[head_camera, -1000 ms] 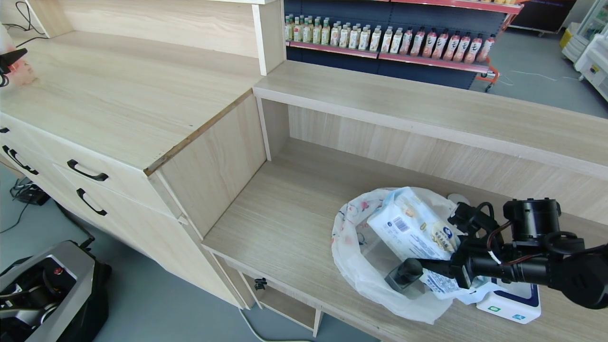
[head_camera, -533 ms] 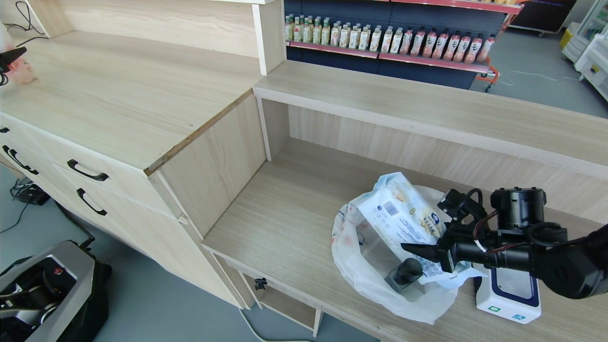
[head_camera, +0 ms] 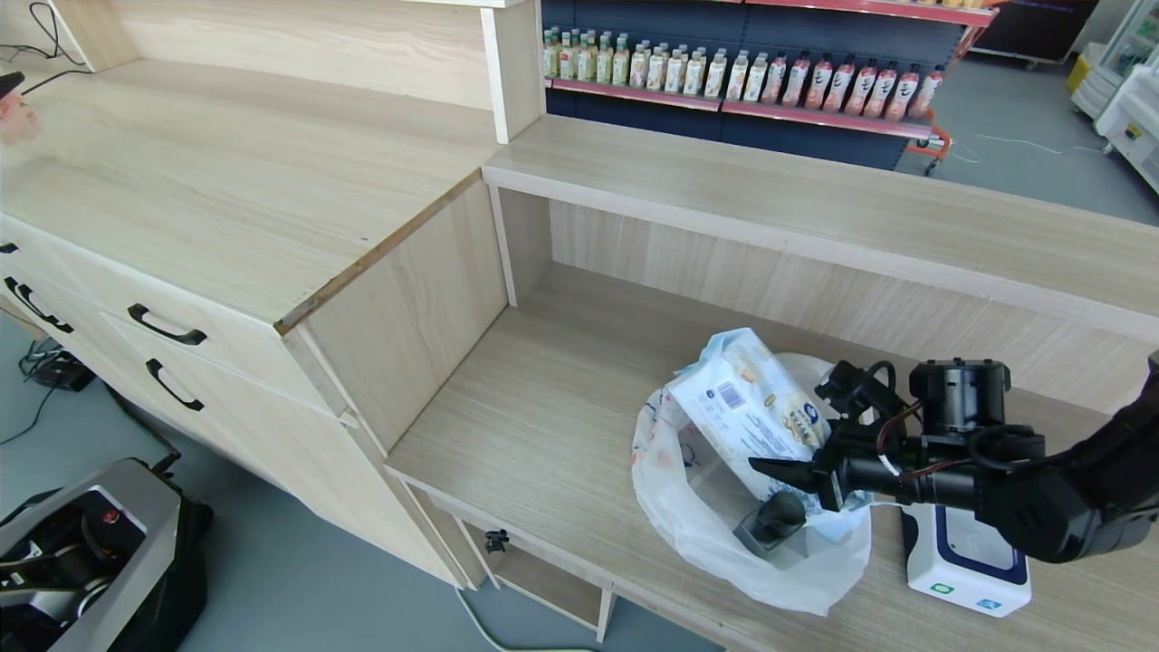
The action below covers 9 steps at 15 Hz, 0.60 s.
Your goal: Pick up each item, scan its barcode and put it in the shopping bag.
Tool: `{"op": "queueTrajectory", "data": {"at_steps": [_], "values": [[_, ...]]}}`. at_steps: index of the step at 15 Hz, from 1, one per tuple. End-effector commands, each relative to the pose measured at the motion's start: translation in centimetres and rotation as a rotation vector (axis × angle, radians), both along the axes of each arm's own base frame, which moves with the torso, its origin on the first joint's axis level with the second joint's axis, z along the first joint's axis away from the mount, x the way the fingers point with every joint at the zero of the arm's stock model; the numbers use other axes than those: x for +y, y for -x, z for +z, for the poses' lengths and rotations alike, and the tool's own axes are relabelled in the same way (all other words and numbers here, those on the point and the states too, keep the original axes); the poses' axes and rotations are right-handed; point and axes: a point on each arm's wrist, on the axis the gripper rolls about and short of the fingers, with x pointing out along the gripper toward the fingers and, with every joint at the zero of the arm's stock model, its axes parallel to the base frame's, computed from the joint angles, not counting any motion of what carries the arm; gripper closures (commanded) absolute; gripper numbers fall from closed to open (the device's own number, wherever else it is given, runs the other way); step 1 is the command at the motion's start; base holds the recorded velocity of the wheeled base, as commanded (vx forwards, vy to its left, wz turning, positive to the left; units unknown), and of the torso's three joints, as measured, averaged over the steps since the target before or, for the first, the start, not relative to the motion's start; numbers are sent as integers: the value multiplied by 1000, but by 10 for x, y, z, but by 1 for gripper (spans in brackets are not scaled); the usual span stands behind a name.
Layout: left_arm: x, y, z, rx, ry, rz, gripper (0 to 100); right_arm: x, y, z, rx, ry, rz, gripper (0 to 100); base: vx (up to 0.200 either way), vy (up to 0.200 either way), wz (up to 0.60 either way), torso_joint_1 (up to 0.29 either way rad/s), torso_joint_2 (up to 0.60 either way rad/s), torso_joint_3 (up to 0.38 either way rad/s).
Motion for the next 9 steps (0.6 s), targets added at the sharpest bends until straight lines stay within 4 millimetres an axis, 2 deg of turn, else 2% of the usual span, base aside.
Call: {"op": "queueTrajectory", "data": {"at_steps": [1,9], "values": [[0,0,0,0,0,1,0,0,-4,-12,25,4,0,100,0,0,0,0,0,0],[0,0,0,0,0,-1,0,1,-9,-20,42,8,-1,100,0,0,0,0,0,0]]}}
